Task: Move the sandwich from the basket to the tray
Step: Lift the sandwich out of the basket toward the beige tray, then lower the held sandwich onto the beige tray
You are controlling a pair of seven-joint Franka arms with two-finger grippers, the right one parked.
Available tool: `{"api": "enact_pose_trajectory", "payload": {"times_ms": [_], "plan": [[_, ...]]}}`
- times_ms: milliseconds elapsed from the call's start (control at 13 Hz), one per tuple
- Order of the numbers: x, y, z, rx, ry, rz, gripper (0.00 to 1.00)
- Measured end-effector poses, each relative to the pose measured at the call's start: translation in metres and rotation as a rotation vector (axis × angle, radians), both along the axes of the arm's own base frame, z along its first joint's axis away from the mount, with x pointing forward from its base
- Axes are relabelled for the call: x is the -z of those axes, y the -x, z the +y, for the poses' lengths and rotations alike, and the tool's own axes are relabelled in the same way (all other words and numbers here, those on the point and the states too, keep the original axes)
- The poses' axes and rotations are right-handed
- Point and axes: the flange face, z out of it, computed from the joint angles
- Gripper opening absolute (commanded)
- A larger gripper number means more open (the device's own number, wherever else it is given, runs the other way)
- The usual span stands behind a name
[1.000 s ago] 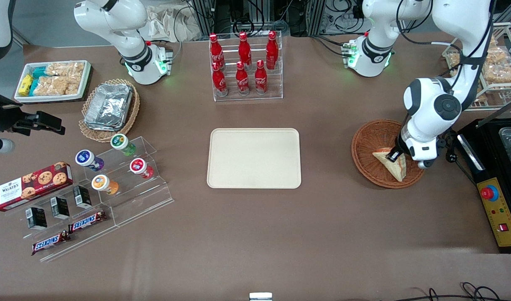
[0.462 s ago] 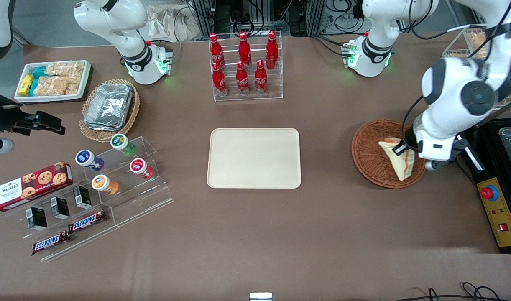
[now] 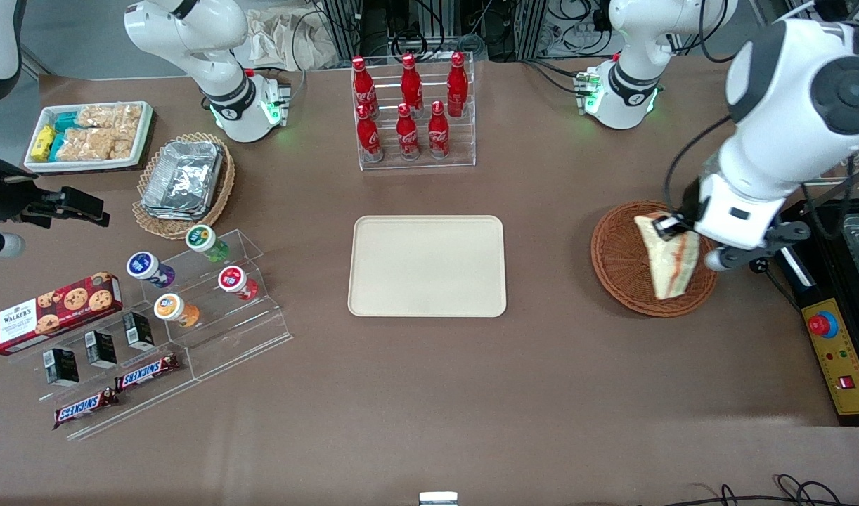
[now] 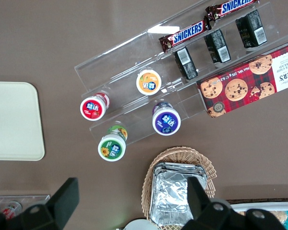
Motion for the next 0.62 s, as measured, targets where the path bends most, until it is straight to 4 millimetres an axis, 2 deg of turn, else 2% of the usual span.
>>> {"api": "enact_pose_trajectory", "payload": {"times_ms": [154,308,462,615], "plan": [[0.000,0.006,-0.050,0.004,0.021,-0.005,0.00],[0.015,0.015,-0.107,0.019,0.057,-0.028,0.00],[0.049,0.024,-0.165,0.035,0.065,-0.046,0.00],[0.107,0.034,-0.213,0.090,0.019,-0.042,0.00]]}}
